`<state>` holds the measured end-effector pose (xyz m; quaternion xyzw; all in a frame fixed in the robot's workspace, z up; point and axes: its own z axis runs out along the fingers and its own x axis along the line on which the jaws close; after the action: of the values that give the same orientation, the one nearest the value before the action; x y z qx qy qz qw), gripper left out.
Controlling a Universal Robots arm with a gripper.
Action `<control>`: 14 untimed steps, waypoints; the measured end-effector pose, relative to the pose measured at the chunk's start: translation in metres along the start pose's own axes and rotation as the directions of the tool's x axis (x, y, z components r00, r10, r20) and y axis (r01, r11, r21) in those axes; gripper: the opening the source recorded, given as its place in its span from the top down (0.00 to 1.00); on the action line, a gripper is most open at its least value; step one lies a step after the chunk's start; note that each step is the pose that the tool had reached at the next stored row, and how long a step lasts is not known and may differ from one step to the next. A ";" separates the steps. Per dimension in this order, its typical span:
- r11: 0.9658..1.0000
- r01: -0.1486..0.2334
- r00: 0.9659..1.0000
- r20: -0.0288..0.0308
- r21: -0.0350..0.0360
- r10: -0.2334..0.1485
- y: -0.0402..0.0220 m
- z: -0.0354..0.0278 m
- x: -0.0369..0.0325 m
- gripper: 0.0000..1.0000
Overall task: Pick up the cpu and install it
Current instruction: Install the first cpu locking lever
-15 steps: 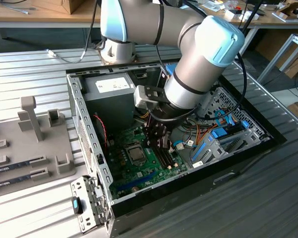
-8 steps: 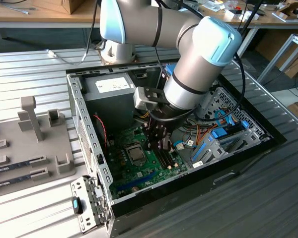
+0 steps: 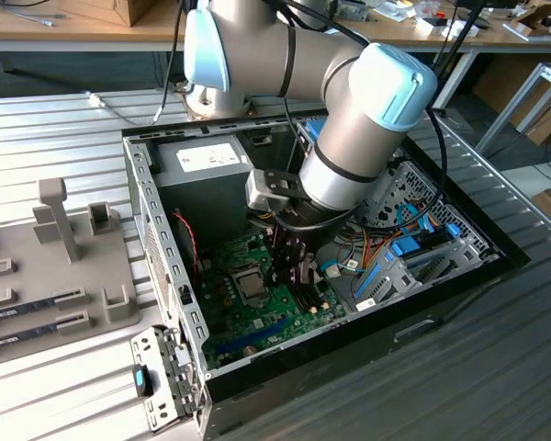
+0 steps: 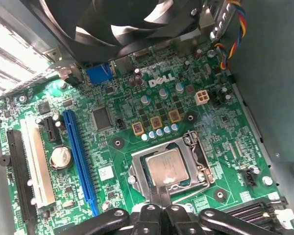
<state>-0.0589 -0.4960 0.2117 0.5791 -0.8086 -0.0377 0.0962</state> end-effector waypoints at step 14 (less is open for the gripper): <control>1.000 0.000 1.000 -0.001 0.001 0.000 -0.0100 0.0169 -0.0043 0.89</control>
<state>-0.0516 -0.4960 0.1930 0.5791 -0.8087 -0.0370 0.0962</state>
